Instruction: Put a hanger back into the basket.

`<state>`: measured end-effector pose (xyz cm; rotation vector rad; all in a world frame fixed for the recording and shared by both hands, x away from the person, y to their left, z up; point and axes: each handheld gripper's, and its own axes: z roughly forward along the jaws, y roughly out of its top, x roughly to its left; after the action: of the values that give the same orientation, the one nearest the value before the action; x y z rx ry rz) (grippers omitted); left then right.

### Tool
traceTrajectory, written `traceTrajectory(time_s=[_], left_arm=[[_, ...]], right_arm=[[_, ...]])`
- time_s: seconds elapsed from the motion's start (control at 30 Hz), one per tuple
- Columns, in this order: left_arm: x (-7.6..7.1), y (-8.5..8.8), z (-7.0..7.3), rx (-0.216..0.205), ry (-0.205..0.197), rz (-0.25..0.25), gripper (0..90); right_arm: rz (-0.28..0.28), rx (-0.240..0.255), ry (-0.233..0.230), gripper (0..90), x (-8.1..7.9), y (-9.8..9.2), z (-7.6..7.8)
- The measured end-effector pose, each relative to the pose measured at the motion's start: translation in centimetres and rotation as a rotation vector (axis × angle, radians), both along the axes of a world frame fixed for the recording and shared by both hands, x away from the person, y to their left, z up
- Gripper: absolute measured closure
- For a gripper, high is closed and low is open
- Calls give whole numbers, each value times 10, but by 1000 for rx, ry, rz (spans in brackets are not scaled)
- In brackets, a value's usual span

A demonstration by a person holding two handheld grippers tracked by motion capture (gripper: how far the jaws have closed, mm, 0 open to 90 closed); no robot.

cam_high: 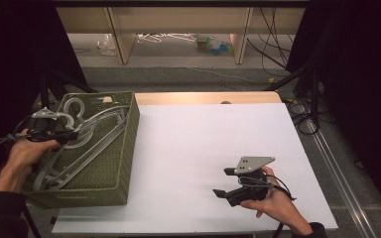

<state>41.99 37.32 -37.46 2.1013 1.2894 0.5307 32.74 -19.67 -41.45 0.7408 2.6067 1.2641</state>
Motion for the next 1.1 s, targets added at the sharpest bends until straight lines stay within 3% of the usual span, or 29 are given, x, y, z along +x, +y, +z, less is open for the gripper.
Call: traceTrajectory(time_s=[0.17, 0.53, 0.67, 0.87, 0.97, 1.0, 1.1], left_arm=[[1, 2, -14, 8, 10, 48, 776], [-3, 5, -14, 24, 9, 66, 756], [-9, 3, -8, 7, -24, 73, 706], [-24, -5, 5, -28, -62, 76, 497], [-33, -14, 12, -93, -139, 80, 430], [-37, -15, 15, -87, -144, 71, 424], [-48, -25, 22, -131, -199, 72, 395]], right_arm=[[-3, -2, 1, 235, 0, 1, -1], [-2, -6, 2, 235, 0, 1, -1], [3, -9, 2, 235, 1, 0, -2], [-8, -4, -8, 235, 1, 0, -1], [-10, 4, -7, 234, 2, -1, -1], [-14, 2, -7, 234, 1, -1, -1], [-19, 7, -15, 233, 2, -2, 0]])
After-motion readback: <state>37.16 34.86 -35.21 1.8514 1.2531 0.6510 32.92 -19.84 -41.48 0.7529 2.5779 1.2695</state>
